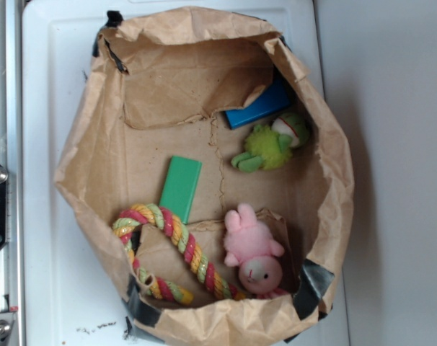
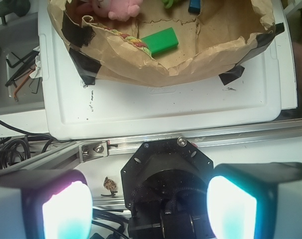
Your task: Grab the multicolored rope.
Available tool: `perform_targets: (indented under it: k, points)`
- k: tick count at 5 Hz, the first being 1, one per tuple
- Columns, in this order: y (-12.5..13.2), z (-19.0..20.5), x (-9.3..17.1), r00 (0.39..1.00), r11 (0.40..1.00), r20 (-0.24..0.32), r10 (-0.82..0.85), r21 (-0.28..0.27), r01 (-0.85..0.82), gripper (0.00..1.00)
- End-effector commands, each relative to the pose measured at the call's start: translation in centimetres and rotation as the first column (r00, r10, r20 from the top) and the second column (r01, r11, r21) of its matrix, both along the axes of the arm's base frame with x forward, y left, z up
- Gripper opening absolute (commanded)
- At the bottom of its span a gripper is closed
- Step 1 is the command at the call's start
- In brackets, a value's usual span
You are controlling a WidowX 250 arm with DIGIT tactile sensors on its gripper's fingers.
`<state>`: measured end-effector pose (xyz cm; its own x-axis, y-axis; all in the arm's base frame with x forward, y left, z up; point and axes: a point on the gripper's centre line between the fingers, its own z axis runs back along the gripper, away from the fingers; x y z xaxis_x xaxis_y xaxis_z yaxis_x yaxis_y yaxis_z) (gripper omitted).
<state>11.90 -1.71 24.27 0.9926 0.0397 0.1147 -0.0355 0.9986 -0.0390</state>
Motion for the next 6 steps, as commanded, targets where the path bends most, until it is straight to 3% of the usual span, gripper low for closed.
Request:
perform_targets:
  k: [1,3,5,6]
  points:
    - [0.0,0.0,0.0,1.0,1.0,0.0,0.0,0.0,0.0,1.0]
    - [-0.7,-2.2,7.6,0.997,0.998,0.036,0.067,0.019,-0.067,1.0]
    - [-0.2,-5.4,13.6,0.993,0.997,0.107,-0.051,0.067,0.044,1.0]
    - [0.0,-6.3,14.9,0.972,0.98,0.126,-0.197,0.032,0.194,1.0]
